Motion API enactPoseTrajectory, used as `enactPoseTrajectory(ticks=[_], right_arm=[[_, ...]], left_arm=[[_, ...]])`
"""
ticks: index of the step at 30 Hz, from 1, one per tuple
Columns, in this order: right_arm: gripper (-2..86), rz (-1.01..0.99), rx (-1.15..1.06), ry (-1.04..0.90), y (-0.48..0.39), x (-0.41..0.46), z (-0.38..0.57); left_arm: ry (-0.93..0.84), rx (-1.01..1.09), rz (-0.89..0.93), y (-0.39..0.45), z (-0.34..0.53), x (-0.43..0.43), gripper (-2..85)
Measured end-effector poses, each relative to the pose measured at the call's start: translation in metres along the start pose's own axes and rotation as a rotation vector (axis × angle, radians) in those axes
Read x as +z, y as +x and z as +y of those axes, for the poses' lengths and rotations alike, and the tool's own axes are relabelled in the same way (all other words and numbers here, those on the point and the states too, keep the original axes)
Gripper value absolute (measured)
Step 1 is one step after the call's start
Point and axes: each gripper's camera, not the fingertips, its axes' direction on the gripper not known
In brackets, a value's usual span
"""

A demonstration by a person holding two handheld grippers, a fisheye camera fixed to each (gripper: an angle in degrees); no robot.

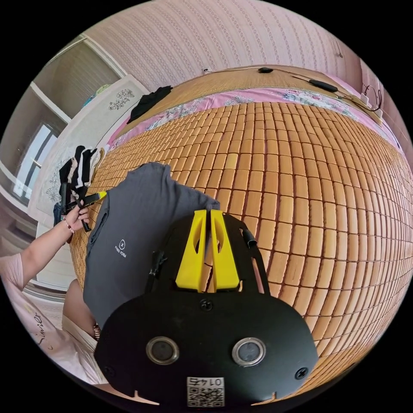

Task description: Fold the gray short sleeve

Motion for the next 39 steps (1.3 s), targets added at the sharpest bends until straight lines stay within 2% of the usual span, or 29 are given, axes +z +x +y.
enactPoseTrajectory(ticks=[2, 11, 16, 24, 27, 31, 36, 39], right_arm=[[0.7, -0.001, 0.009, 0.003, 0.005, -0.003, -0.001], [0.6, -0.108, 0.147, 0.141, 0.042, -0.041, -0.014], [0.6, -0.112, 0.11, 0.213, 0.036, -0.07, -0.033], [0.6, -0.189, -0.021, 0.164, 0.009, -0.097, -0.009], [0.6, -0.275, -0.107, 0.154, -0.005, -0.116, 0.033], [0.7, -0.258, -0.116, 0.093, -0.014, -0.127, 0.109], [0.7, -0.137, 0.04, -0.123, 0.004, -0.083, 0.197], [0.7, -0.238, 0.192, -0.017, 0.016, -0.082, 0.21]], left_arm=[[-0.021, 0.043, -0.018, 0.001, 0.003, -0.003, 1.2], [0.081, -0.043, -0.022, -0.016, -0.003, -0.043, -1.0], [0.153, 0.01, -0.039, -0.002, -0.011, -0.068, -1.0], [0.111, 0.184, 0.042, 0.03, 0.016, -0.105, -1.0], [0.092, 0.273, 0.055, 0.044, 0.053, -0.132, -1.0], [0.046, 0.293, 0.106, 0.048, 0.142, -0.157, -0.9], [-0.061, 0.149, 0.097, 0.026, 0.232, -0.137, -0.9], [-0.098, 0.035, 0.163, 0.009, 0.259, -0.121, -0.9]])
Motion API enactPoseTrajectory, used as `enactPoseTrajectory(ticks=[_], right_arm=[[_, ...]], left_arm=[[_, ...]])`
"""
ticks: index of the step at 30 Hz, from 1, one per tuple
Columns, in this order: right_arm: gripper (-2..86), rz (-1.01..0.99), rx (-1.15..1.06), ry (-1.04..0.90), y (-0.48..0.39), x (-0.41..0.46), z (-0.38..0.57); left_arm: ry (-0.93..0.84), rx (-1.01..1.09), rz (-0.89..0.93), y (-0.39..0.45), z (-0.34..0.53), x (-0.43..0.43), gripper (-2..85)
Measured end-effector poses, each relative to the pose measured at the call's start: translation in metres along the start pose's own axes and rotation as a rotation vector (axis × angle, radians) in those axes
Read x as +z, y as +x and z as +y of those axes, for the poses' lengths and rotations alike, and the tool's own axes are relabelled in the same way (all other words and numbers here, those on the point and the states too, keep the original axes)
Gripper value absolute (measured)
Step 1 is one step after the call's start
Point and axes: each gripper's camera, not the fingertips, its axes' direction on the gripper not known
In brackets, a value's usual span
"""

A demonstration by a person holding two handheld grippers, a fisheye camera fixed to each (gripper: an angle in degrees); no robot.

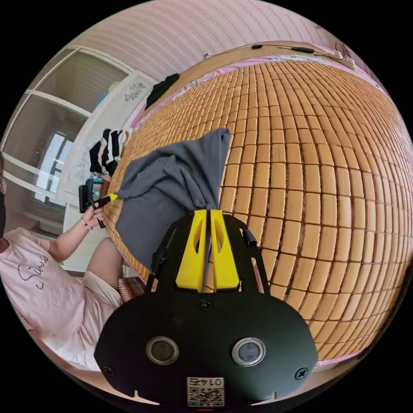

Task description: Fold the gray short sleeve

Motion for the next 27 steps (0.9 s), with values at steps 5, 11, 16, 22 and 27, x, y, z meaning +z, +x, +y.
enactPoseTrajectory(ticks=[5, 11, 16, 22, 27], right_arm=[[0.7, -0.01, -0.061, 0.098, -0.022, -0.025, 0.003], [0.8, -0.001, -0.084, 0.098, -0.028, -0.041, 0.019], [1.1, 0.018, 0.037, 0.001, -0.007, -0.006, 0.041], [2.5, 0.156, 0.004, -0.009, -0.025, -0.011, 0.055], [5.0, 0.363, -0.256, -0.033, -0.092, -0.006, 0.044]], left_arm=[[0.132, -0.079, 0.053, -0.008, 0.009, -0.025, -0.9], [0.108, 0.003, 0.034, 0.006, 0.019, -0.041, -0.9], [-0.063, -0.078, -0.057, -0.006, 0.048, 0.003, -0.2], [0.018, -0.057, -0.092, 0.012, 0.062, -0.005, 5.0], [0.062, 0.069, -0.311, 0.045, 0.057, -0.037, 5.5]])
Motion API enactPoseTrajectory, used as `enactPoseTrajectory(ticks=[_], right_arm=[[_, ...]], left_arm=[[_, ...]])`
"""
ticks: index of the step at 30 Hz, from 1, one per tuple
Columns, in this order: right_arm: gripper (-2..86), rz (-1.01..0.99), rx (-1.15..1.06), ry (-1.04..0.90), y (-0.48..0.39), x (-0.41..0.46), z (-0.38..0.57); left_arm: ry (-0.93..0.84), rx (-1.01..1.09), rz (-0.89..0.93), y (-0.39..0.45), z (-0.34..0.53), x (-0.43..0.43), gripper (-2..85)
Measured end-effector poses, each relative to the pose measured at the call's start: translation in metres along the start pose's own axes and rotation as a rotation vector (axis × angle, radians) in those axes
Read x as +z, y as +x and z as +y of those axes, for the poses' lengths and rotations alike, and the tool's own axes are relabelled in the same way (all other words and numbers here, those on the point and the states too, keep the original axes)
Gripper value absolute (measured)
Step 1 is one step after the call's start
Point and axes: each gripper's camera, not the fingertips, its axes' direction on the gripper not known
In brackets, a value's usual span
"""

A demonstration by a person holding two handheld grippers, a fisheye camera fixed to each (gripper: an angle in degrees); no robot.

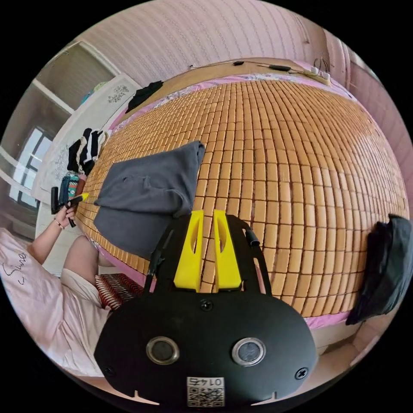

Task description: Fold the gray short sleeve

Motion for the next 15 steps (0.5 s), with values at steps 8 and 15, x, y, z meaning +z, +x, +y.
enactPoseTrajectory(ticks=[8, 15], right_arm=[[10.9, -0.02, -0.357, -0.048, -0.135, 0.077, -0.065], [1.7, -0.062, -0.279, -0.085, -0.145, 0.108, -0.058]], left_arm=[[-0.013, 0.191, 0.086, 0.114, -0.054, 0.079, 3.8], [-0.172, 0.183, 0.029, 0.141, -0.059, 0.146, 4.1]])
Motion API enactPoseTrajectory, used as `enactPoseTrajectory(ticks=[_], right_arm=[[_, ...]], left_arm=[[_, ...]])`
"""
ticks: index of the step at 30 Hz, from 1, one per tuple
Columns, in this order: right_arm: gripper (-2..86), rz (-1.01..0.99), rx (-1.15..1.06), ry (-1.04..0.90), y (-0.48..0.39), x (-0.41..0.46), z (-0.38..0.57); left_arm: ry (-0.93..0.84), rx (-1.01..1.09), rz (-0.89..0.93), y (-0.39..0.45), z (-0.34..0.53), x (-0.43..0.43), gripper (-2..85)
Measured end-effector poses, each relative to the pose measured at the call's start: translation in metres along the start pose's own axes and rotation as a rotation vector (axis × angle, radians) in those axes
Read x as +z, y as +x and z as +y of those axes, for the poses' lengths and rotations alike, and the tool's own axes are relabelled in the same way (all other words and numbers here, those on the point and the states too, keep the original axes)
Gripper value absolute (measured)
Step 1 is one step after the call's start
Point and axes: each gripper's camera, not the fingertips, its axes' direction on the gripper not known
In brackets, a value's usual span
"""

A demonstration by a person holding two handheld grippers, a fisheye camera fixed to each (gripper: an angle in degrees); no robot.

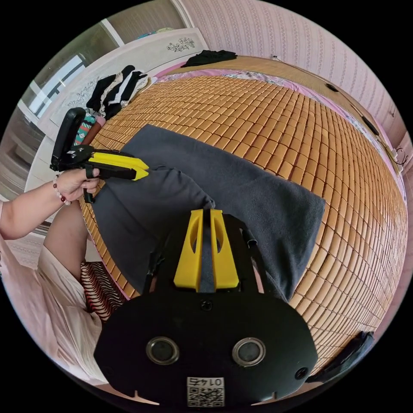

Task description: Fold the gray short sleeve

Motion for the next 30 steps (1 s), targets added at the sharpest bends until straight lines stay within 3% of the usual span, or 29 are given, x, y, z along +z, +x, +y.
enactPoseTrajectory(ticks=[8, 11, 15, 19, 25, 30], right_arm=[[-0.2, -0.197, -0.09, 0.098, -0.02, -0.032, 0.04], [0.0, -0.253, -0.195, 0.048, -0.041, -0.041, 0.066], [1.3, -0.229, -0.256, -0.097, -0.062, -0.033, 0.101], [4.3, -0.252, -0.203, -0.077, -0.065, -0.037, 0.105], [6.1, -0.188, -0.216, -0.044, -0.093, -0.027, 0.079], [3.6, -0.14, -0.24, -0.204, -0.114, 0.01, 0.082]], left_arm=[[0.068, 0.103, 0.122, 0.028, 0.031, -0.024, -0.7], [0.051, 0.172, 0.183, 0.053, 0.062, -0.031, -0.5], [-0.007, 0.158, 0.193, 0.07, 0.105, -0.017, 1.7], [-0.056, 0.073, 0.239, 0.072, 0.13, -0.007, 3.8], [-0.008, 0.152, 0.191, 0.101, 0.109, 0.0, 4.2], [-0.058, 0.215, 0.179, 0.128, 0.099, 0.035, 4.4]])
